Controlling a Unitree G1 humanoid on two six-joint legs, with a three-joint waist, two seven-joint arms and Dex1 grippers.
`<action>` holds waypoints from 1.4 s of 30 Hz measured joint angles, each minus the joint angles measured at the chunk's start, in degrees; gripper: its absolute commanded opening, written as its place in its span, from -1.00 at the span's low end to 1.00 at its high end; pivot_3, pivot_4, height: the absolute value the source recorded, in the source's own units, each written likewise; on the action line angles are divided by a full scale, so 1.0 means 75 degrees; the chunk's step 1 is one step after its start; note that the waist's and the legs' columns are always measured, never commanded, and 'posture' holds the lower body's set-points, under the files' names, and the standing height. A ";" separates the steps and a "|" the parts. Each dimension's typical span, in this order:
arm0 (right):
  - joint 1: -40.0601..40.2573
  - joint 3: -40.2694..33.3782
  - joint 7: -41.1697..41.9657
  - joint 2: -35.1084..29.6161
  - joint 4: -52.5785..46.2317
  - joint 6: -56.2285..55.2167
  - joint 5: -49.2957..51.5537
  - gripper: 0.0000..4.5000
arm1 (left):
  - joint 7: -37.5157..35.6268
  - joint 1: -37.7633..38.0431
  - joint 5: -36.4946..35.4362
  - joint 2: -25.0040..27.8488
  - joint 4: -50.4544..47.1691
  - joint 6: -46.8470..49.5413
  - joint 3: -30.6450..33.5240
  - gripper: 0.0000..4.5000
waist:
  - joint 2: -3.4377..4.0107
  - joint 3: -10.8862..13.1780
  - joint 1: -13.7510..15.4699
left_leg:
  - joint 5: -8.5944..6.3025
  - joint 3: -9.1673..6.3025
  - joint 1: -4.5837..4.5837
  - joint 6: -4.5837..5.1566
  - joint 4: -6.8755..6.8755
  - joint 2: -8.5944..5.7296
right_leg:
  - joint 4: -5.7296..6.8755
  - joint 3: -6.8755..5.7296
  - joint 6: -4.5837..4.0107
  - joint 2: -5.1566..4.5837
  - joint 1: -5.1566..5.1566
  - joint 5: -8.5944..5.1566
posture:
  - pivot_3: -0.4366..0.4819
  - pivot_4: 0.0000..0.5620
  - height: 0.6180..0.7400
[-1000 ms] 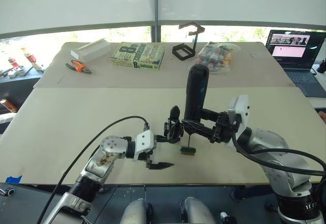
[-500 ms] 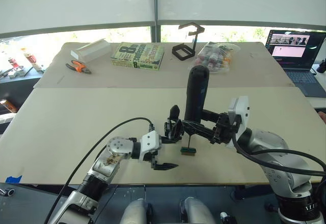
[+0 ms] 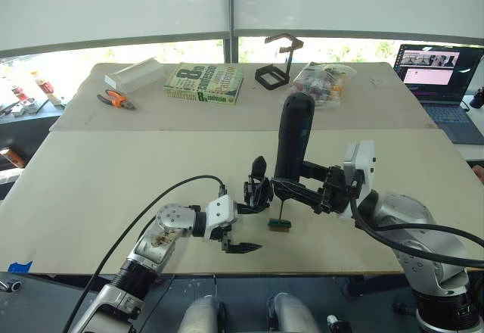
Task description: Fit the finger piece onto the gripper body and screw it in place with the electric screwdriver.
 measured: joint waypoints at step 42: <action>-0.1512 -0.1175 -0.0856 -0.1708 -0.0814 0.1268 0.3873 -0.15 | 0.2925 0.0898 0.0445 -0.0667 -0.0935 0.0699 0.0753 1.00 | -0.0004 0.0002 0.0016 | -0.0001 -0.0006 -0.0005 0.0002 -0.0002 0.0008 | -0.0020 0.0002 -0.0027 -0.0011 0.0007 0.0016 | -0.05 -0.47 1.00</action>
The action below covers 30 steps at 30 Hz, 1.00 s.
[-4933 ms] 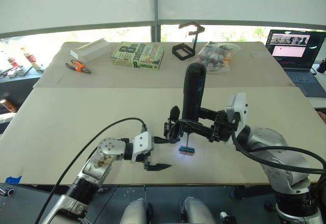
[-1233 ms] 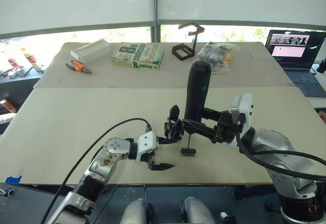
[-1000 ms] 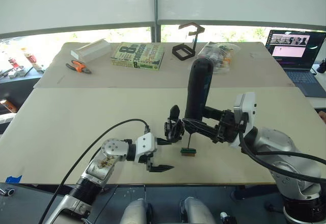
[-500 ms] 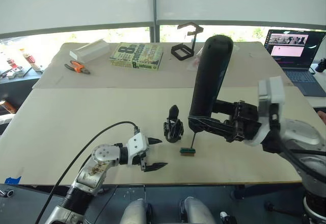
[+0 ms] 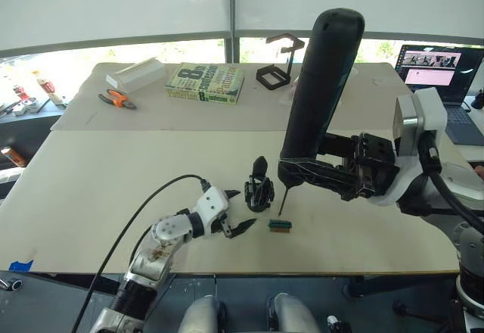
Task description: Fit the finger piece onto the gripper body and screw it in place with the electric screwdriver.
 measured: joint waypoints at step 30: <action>0.0420 -0.0025 -0.0032 -0.0165 -0.0066 -0.0002 -0.0296 -0.15 | -0.3037 -0.3037 -0.0021 0.0003 0.4378 -0.1982 -0.0225 0.03 | -0.0004 0.0002 0.0005 | 0.0001 -0.0003 -0.0030 0.0003 0.0003 -0.0010 | -0.0018 -0.0015 0.0020 0.0009 -0.0011 -0.0007 | -0.05 -0.47 1.00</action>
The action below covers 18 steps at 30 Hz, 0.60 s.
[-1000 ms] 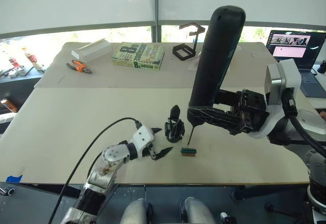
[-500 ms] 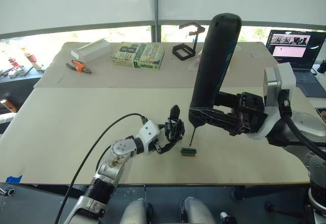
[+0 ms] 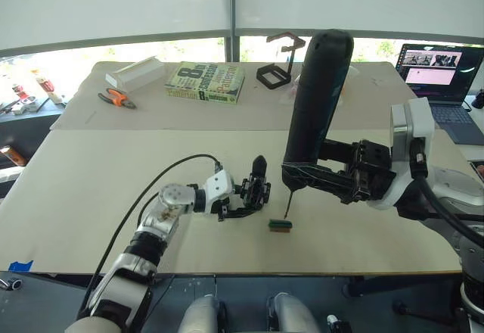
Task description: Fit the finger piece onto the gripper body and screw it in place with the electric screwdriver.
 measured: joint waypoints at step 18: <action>0.0170 0.0001 -0.0013 0.0008 -0.0081 -0.0003 -0.0135 -0.15 | 0.0303 -0.0306 0.0300 -0.0328 0.0983 -0.0772 0.0263 1.00 | 0.0000 0.0000 -0.0031 | -0.0005 -0.0002 0.0004 0.0009 -0.0001 0.0003 | -0.0010 0.0005 -0.0007 0.0001 0.0005 0.0015 | -0.05 -0.47 1.00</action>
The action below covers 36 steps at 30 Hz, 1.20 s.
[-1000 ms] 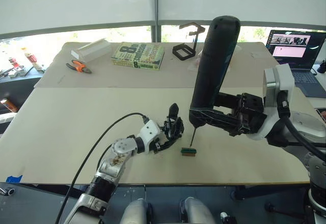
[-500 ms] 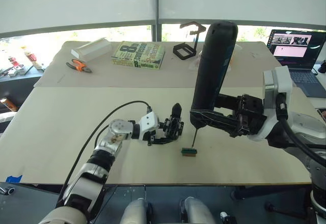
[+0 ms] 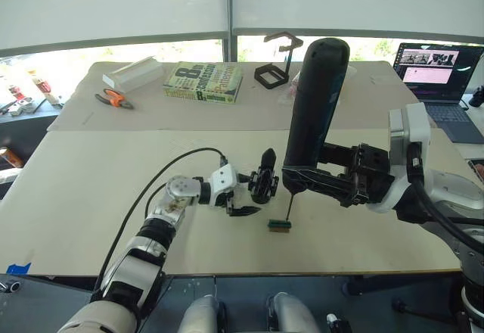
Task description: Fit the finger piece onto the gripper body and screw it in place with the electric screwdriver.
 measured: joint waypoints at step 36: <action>-0.0018 0.0031 0.0166 0.0132 -0.0025 -0.0004 -0.0253 -0.15 | 0.2053 0.1550 0.0144 -0.0636 -0.2238 0.1095 0.0113 0.02 | 0.0001 -0.0001 0.0021 | 0.0000 -0.0002 0.0008 0.0000 0.0006 0.0000 | 0.0007 0.0002 0.0018 -0.0004 0.0009 -0.0009 | -0.05 -0.47 1.00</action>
